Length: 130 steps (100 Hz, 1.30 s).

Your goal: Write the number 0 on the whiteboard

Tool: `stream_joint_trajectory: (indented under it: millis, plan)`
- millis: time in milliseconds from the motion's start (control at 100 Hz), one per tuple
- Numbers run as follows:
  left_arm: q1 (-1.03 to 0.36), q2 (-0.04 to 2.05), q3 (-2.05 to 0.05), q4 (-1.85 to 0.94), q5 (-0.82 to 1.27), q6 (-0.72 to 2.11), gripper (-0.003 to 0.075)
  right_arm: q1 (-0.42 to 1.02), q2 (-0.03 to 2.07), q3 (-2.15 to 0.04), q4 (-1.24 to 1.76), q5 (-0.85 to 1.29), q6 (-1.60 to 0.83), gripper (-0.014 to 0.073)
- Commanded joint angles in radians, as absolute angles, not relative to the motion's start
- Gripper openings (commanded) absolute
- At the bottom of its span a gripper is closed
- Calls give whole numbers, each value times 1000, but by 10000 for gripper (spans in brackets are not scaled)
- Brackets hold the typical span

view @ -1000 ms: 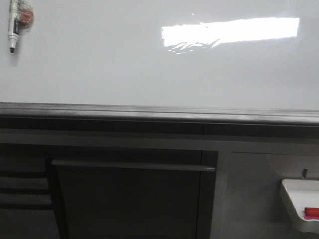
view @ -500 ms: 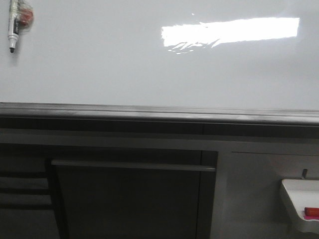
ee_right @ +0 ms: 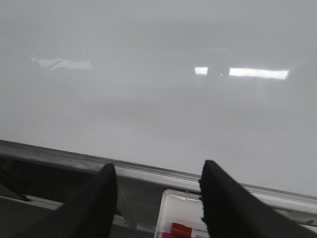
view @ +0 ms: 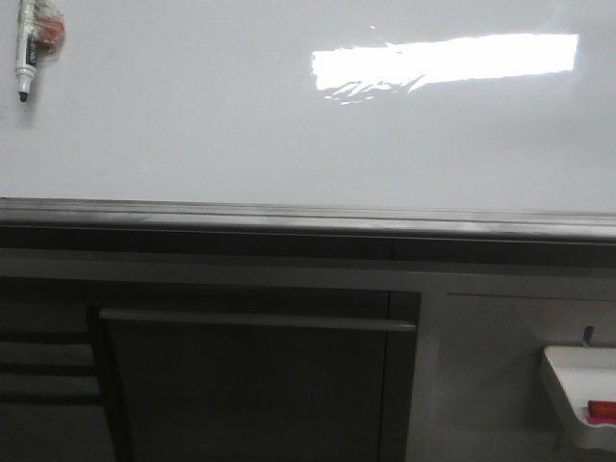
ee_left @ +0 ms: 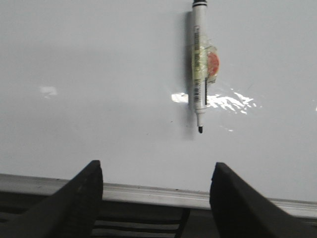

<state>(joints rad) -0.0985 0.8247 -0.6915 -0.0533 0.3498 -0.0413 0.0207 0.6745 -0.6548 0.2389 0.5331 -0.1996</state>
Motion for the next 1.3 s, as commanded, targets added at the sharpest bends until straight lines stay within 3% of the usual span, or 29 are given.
stream_joint_trajectory:
  millis: [0,570,910,1130,1290]
  plan:
    - [-141,906,-776,-56,266,-38,438,18,680,-689,245,458,-199,351]
    - [-186,1370,-1163,-10,469,-37,438,18,680,-689,245,465,-199,351]
    - [-186,1464,-1266,-28,514,-37,436,18,680,-689,245,469,-199,351]
    - [-186,1477,-1266,-26,514,-37,302,18,680,-689,245,470,-199,351]
    - [-186,1481,-1266,-26,511,-37,249,18,680,-689,245,473,-199,351]
